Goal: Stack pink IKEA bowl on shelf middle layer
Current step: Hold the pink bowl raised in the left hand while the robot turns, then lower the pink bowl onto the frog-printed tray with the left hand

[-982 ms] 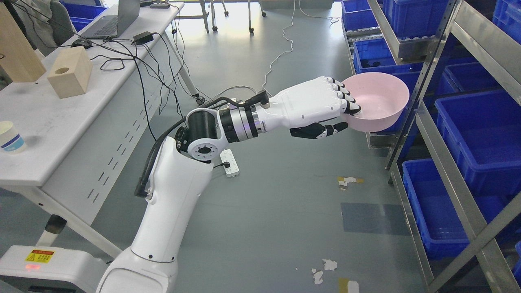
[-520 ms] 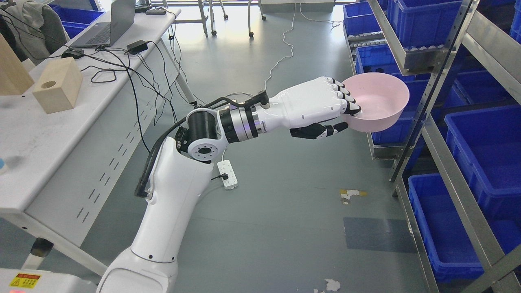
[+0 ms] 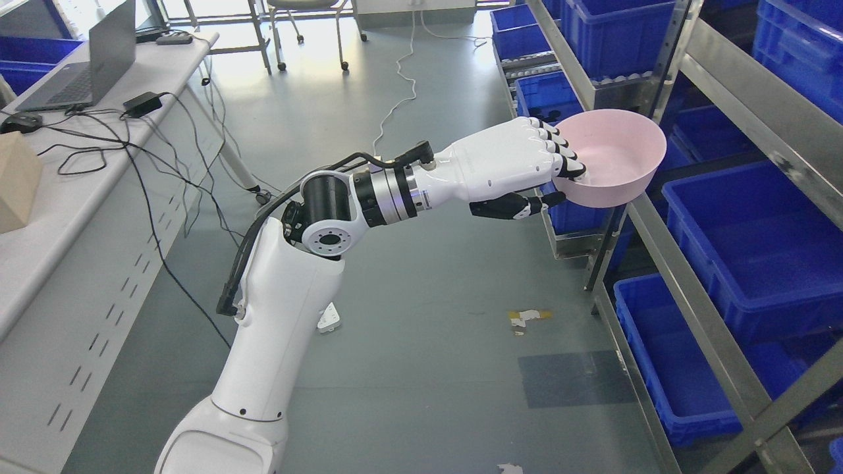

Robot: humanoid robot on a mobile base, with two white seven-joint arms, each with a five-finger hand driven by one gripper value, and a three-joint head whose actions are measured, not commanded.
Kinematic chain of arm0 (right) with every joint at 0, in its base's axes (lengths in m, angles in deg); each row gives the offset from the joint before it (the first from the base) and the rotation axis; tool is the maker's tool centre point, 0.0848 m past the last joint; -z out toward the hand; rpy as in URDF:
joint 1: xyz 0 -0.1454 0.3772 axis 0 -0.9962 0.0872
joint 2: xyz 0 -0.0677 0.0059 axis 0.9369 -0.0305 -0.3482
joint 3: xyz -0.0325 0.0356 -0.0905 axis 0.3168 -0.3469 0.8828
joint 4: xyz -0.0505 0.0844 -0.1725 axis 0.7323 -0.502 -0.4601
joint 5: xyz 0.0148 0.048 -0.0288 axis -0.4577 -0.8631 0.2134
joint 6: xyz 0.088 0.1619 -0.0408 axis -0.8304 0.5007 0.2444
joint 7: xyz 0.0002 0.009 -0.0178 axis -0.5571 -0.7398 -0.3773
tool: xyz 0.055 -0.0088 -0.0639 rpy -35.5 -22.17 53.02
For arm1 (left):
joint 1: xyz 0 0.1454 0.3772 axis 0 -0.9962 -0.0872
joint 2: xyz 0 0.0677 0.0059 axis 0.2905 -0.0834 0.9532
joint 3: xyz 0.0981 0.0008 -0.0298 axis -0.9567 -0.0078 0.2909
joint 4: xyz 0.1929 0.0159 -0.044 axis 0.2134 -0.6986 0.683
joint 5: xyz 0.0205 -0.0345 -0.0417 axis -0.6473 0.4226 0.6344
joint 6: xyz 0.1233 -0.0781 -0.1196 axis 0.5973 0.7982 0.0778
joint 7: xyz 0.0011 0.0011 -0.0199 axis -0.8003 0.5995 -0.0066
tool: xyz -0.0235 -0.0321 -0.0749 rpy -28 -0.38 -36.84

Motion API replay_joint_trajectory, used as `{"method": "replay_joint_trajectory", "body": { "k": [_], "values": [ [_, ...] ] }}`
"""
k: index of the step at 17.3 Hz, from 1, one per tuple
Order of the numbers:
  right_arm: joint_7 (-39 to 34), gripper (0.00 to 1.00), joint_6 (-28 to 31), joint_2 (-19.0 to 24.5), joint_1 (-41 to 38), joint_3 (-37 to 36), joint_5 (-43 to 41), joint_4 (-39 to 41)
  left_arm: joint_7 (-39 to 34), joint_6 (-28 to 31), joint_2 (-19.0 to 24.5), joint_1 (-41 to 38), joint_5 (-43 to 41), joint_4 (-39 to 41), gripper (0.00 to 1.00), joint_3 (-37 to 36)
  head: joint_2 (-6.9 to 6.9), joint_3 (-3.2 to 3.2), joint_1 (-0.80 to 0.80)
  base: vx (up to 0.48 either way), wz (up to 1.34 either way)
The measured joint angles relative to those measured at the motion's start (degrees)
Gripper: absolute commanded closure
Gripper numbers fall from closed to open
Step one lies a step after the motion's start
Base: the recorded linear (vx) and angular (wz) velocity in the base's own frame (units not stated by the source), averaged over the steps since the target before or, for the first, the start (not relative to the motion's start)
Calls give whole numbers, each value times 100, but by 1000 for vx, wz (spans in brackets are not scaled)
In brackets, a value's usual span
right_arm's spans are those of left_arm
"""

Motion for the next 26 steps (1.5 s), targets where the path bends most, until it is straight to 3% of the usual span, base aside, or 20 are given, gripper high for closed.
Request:
{"method": "replay_joint_trajectory", "body": {
  "k": [13, 19, 26],
  "values": [
    [3, 0, 0, 0, -3, 0, 0, 0, 58, 0, 0, 933, 731, -37, 92, -267, 0, 0, 0, 9, -1060],
    [3, 0, 0, 0, -4, 0, 0, 0, 438, 0, -1, 1143, -293, -292, 92, 89, 0, 0, 0, -3, -1223],
    [1, 0, 0, 0, 0, 0, 0, 0, 729, -13, 62, 1246, -1581, -545, 93, 665, 0, 0, 0, 48, -543]
  ]
}}
